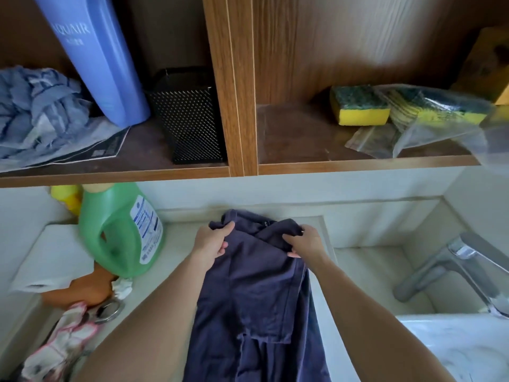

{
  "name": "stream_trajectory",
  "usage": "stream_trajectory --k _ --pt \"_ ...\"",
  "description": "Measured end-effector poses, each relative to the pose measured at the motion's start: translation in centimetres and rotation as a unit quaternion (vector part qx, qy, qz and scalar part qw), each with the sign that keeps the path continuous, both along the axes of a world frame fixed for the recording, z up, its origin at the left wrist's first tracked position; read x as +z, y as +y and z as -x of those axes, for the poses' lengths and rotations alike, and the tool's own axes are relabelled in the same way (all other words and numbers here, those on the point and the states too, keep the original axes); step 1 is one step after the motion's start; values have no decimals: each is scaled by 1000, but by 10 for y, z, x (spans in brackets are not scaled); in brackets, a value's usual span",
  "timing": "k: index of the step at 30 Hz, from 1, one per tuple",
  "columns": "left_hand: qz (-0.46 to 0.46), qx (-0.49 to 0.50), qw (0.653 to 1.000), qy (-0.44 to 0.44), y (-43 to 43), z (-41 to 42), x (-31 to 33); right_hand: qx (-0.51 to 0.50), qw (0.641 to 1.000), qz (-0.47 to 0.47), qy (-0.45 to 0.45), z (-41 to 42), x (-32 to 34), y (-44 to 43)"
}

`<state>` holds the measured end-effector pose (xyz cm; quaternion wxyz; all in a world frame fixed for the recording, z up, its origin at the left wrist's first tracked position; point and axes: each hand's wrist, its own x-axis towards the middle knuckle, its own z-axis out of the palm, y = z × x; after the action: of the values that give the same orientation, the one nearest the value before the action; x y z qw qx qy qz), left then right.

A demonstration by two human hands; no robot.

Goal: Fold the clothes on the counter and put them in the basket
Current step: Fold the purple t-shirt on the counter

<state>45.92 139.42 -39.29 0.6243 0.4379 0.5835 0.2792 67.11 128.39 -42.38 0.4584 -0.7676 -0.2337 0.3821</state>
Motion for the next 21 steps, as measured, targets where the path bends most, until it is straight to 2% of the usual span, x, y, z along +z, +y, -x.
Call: stream_trajectory --k 5,9,11,14,16,18,21 --pt "-42 -6 998 -36 -25 24 46 30 992 -116 47 8 58 -32" --pt "-93 -38 995 -21 -60 47 77 20 975 -200 89 14 79 -67" --pt "-99 -61 993 -27 -75 61 84 47 968 -223 109 18 85 -86" --pt "-61 -86 991 -79 -99 83 87 46 972 -201 114 29 89 -115" --pt "-52 -55 993 -93 -111 97 81 6 984 -169 63 40 87 -132" --pt "-85 -22 995 -53 -124 109 69 -13 987 -159 30 55 81 -153" --pt "-86 -72 993 23 -151 130 34 -13 993 -115 -3 76 58 -189"
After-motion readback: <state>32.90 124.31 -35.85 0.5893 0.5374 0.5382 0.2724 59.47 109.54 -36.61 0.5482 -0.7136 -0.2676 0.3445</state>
